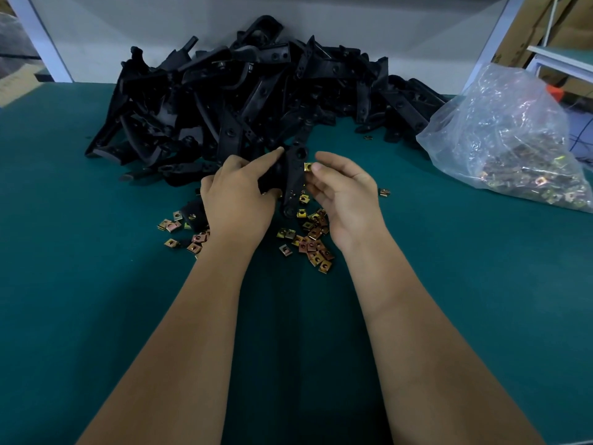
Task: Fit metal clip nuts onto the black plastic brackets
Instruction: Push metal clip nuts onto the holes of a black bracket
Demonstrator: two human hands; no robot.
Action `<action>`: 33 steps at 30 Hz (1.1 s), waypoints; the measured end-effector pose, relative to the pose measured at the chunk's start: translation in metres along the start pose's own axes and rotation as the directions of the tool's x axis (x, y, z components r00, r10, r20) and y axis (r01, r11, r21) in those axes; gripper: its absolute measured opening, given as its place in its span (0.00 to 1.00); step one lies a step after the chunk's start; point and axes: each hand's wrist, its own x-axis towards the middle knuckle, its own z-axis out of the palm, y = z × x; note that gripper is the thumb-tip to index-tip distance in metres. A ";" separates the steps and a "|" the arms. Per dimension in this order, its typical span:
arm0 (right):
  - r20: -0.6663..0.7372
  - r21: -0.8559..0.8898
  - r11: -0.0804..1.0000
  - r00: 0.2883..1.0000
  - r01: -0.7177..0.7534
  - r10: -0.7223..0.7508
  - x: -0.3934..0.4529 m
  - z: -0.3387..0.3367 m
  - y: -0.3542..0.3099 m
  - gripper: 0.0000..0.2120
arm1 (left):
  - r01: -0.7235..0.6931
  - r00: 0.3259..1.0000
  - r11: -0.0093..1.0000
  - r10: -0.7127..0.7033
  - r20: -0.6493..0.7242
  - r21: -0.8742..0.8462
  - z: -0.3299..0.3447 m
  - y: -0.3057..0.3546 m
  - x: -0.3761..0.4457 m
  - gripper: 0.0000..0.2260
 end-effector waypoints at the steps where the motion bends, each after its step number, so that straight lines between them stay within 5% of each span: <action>1: -0.004 0.017 1.000 1.000 -0.009 0.009 0.000 0.000 0.000 0.08 | 0.001 1.000 1.000 -0.001 0.010 -0.005 0.000 0.000 0.000 0.26; 14: 0.015 0.092 0.993 0.997 -0.074 0.073 -0.001 0.007 0.005 0.05 | 0.051 0.995 0.996 -0.056 -0.084 -0.070 -0.004 0.000 0.002 0.27; 20: -0.031 -0.197 0.980 0.999 0.026 -0.032 -0.001 0.013 0.009 0.07 | 0.036 0.995 0.997 -0.042 -0.085 -0.061 -0.003 0.000 0.001 0.27; 25: -0.001 -0.494 0.840 0.966 0.223 -0.257 -0.007 0.018 0.014 0.11 | 0.034 0.995 0.999 -0.037 -0.097 -0.032 -0.003 -0.001 0.002 0.27; 33: -0.070 -0.713 0.655 0.904 0.250 -0.421 -0.005 0.017 0.020 0.14 | 0.006 0.997 1.000 -0.008 -0.072 -0.031 0.000 -0.002 0.001 0.26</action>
